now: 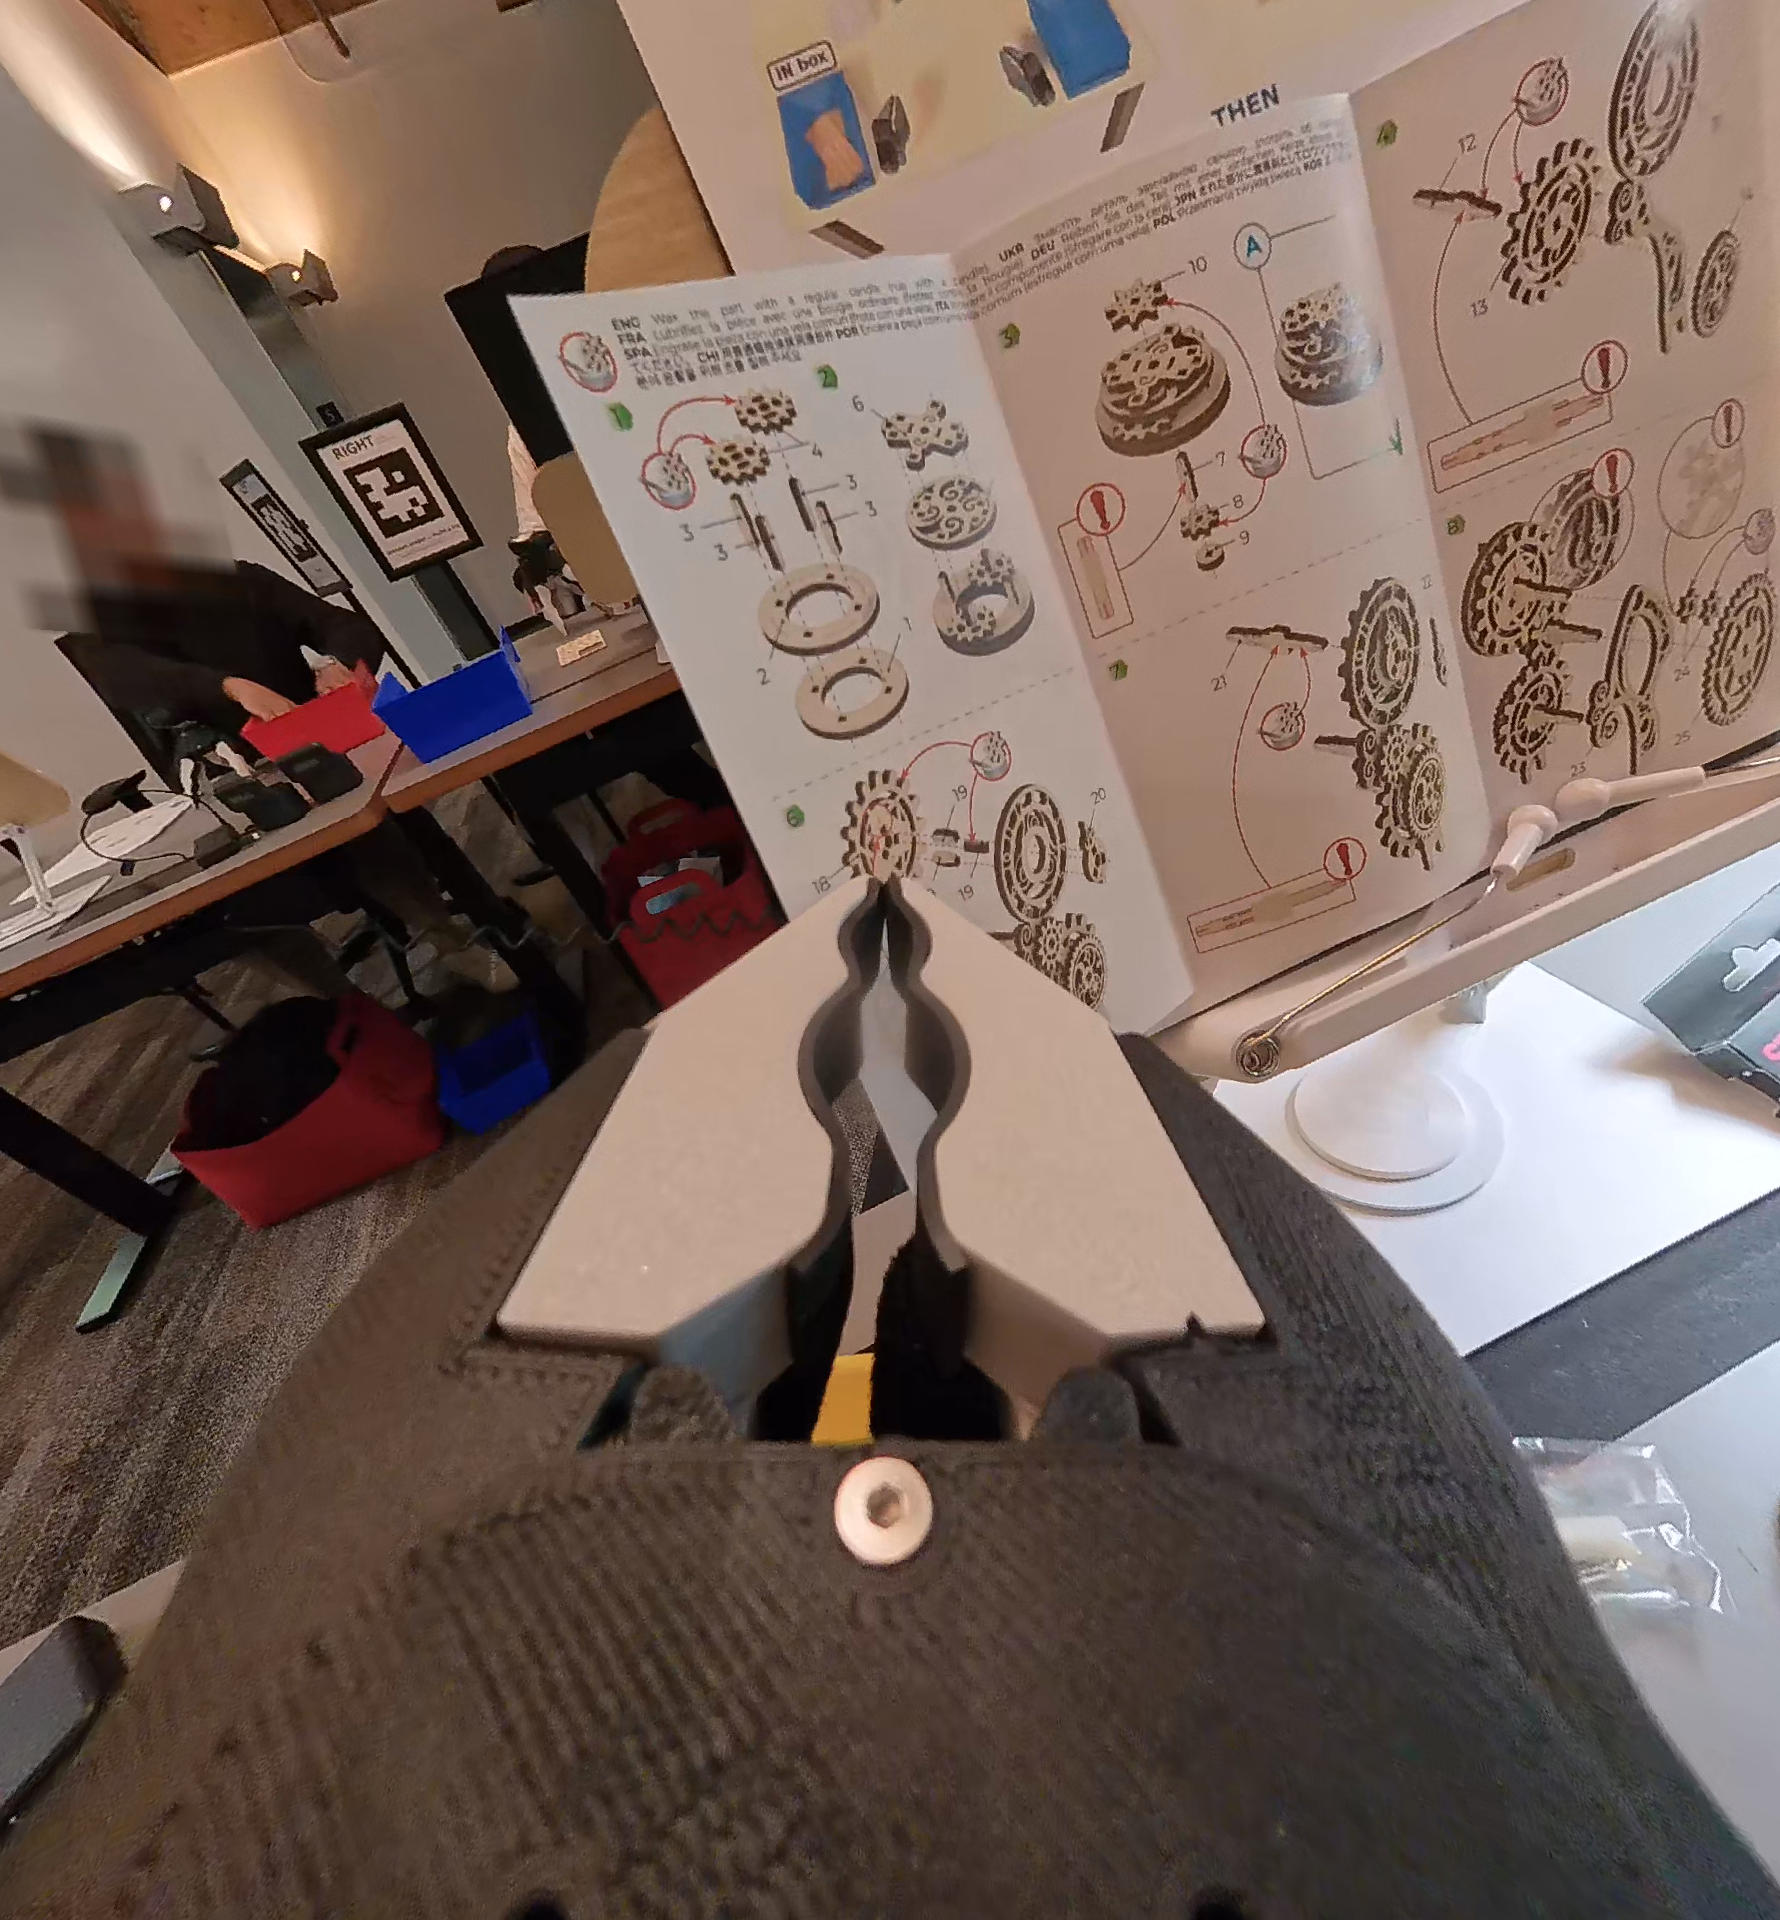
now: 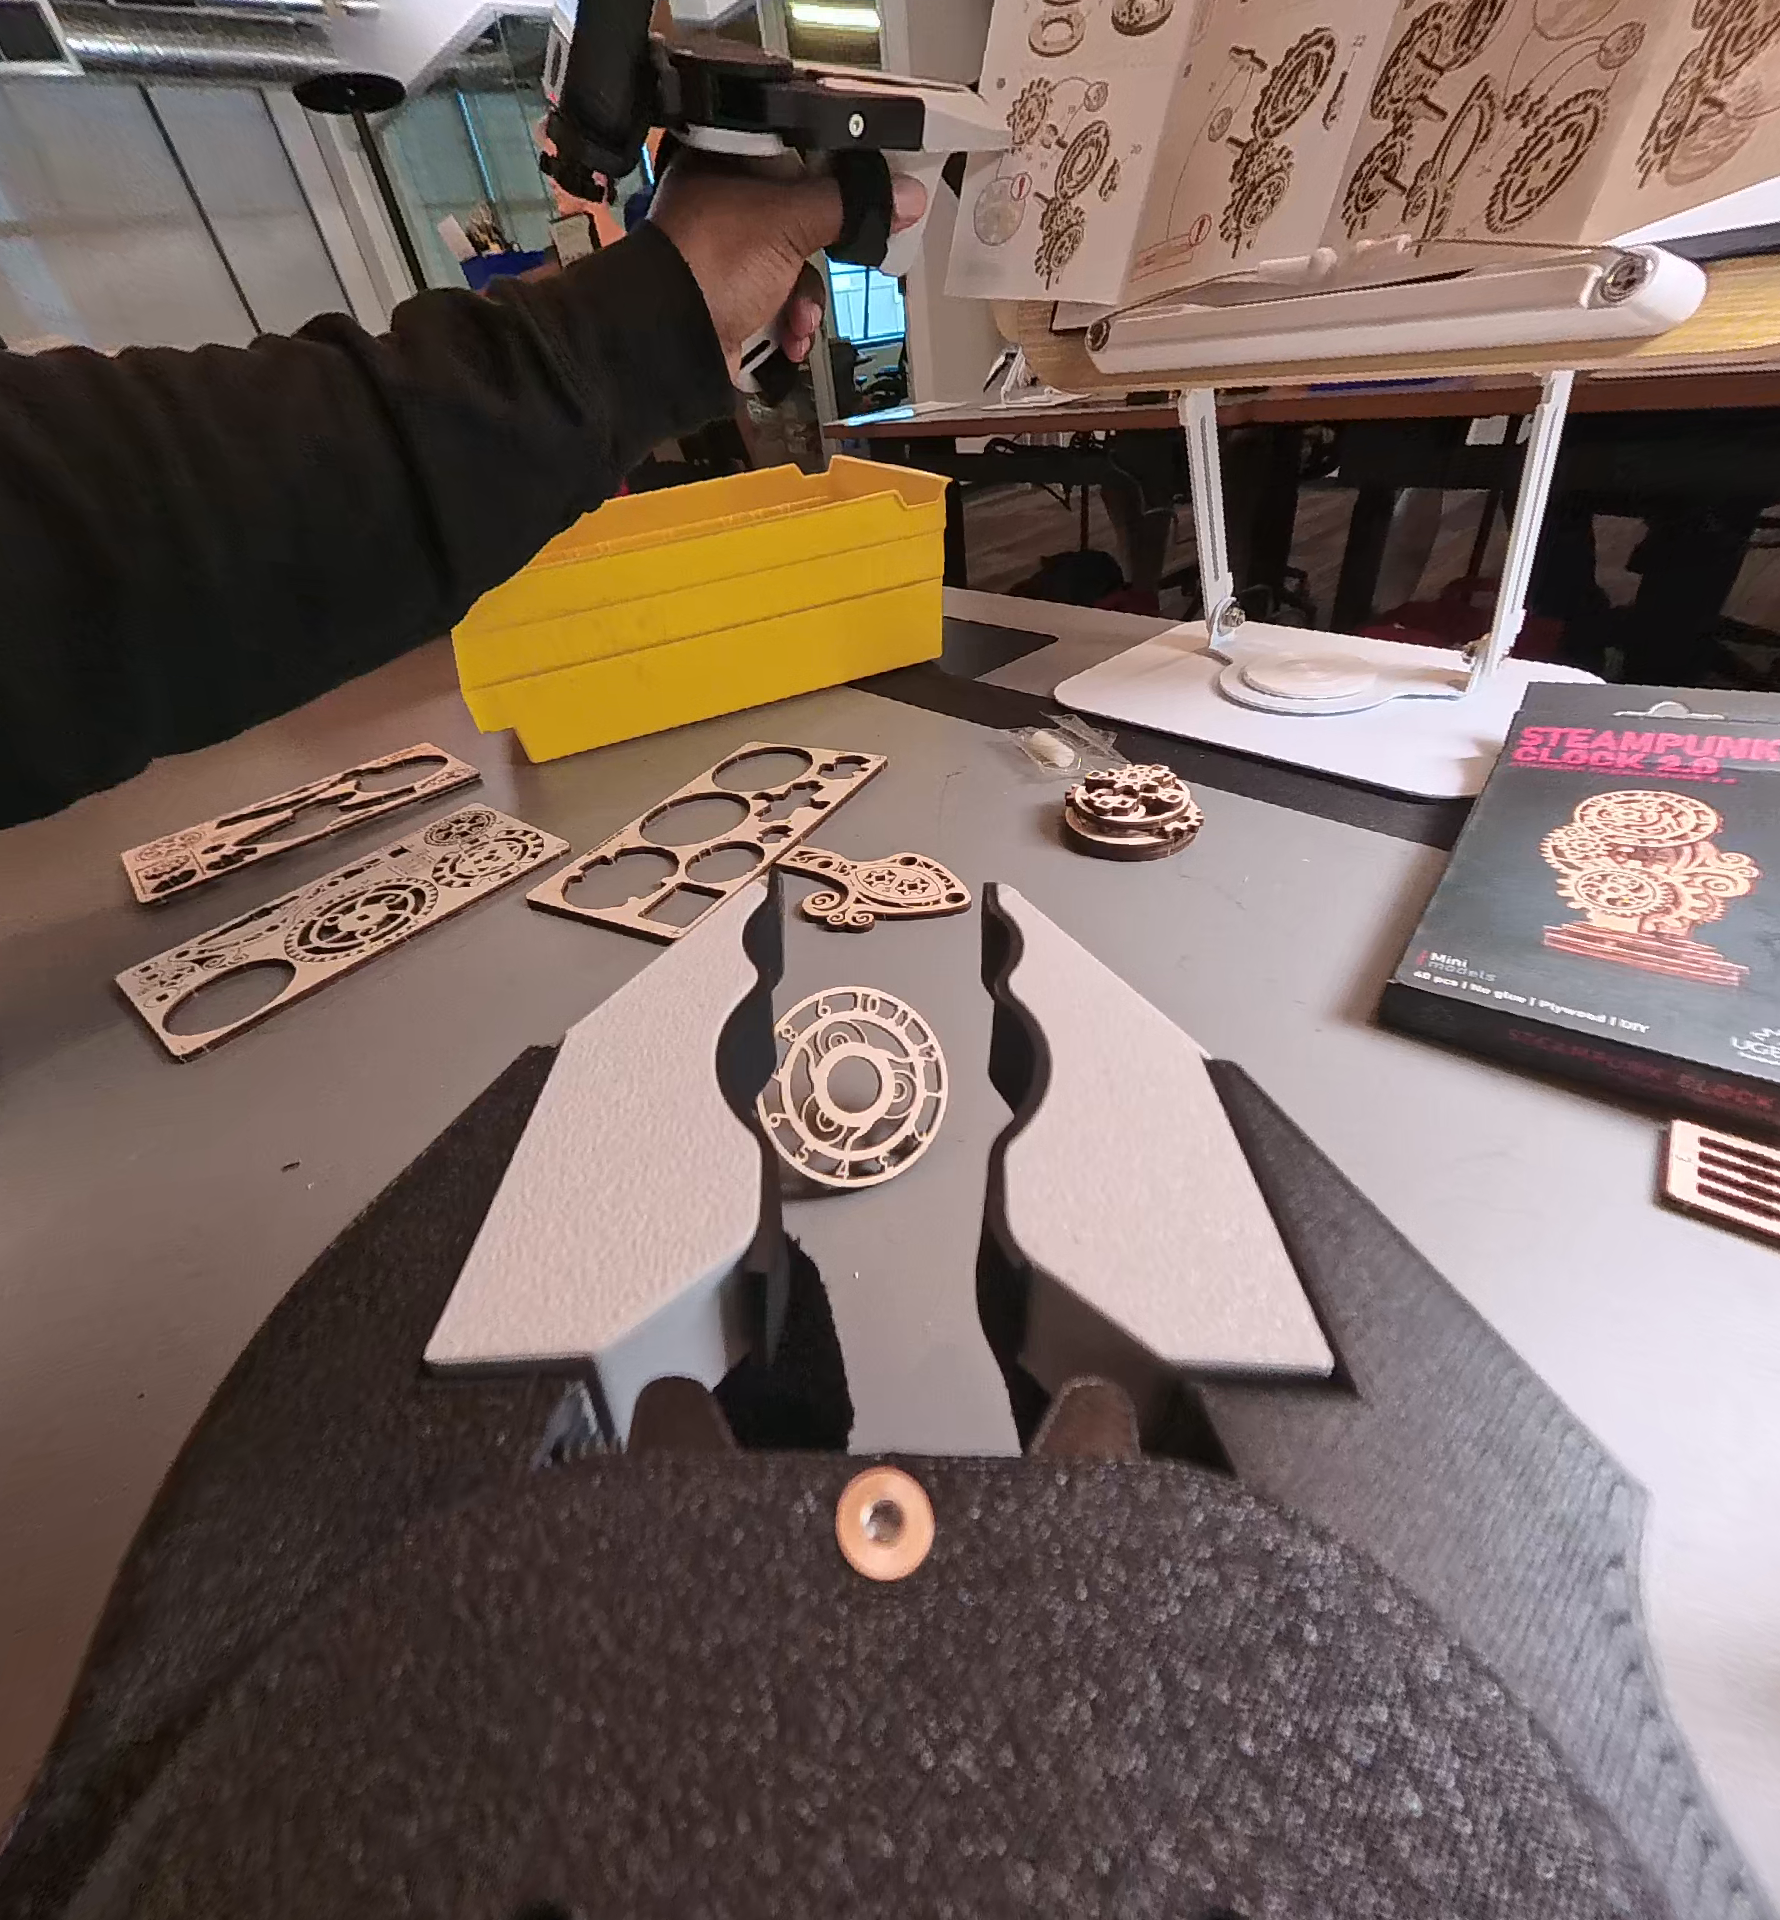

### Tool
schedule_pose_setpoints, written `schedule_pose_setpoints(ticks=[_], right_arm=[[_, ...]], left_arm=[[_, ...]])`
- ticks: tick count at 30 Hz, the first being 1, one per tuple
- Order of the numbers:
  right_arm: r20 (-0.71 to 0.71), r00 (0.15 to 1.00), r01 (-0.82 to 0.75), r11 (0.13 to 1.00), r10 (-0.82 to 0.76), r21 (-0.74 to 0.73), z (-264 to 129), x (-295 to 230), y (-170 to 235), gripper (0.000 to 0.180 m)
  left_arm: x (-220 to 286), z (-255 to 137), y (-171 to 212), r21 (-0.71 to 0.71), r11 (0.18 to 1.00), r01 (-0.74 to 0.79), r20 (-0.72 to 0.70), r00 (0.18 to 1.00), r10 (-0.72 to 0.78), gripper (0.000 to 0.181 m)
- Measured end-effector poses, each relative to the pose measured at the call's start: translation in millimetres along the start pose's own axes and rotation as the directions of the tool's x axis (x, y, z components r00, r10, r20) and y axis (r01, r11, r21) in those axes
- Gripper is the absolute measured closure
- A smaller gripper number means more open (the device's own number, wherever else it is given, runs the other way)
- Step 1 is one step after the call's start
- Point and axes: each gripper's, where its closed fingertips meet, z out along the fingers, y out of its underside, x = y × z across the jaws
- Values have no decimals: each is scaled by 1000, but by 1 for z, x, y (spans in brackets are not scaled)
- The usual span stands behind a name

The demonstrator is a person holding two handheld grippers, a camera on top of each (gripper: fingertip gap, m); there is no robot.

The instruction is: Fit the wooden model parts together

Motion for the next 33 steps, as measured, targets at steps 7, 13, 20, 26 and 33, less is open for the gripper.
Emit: schedule_pose_setpoints(ticks=[7, 13, 20, 26, 33], right_arm=[[3, 1000, -1, 1000, 1, -2, 0, -1, 0, 144], [6, 1000, -4, 1000, 4, -4, 0, -1, 1, 144], [7, 1000, -2, 1000, 2, -5, 0, -1, 1, 144], [9, 1000, -1, 1000, 1, -6, 1, -2, 1, 144], [12, 1000, 1, 1000, 0, -9, 1, -2, 2, 144]], left_arm=[[8, 5, 2, -9, 1000, 0, -28, 1000, 0, 181], [15, 8, -2, -13, 1000, -22, -38, 999, 21, 181], [17, 9, -4, -19, 999, -28, -40, 999, 27, 181], [15, 8, -2, -25, 999, -30, -40, 999, 29, 181], [13, 6, -3, -23, 999, -32, -36, 999, 32, 181]])
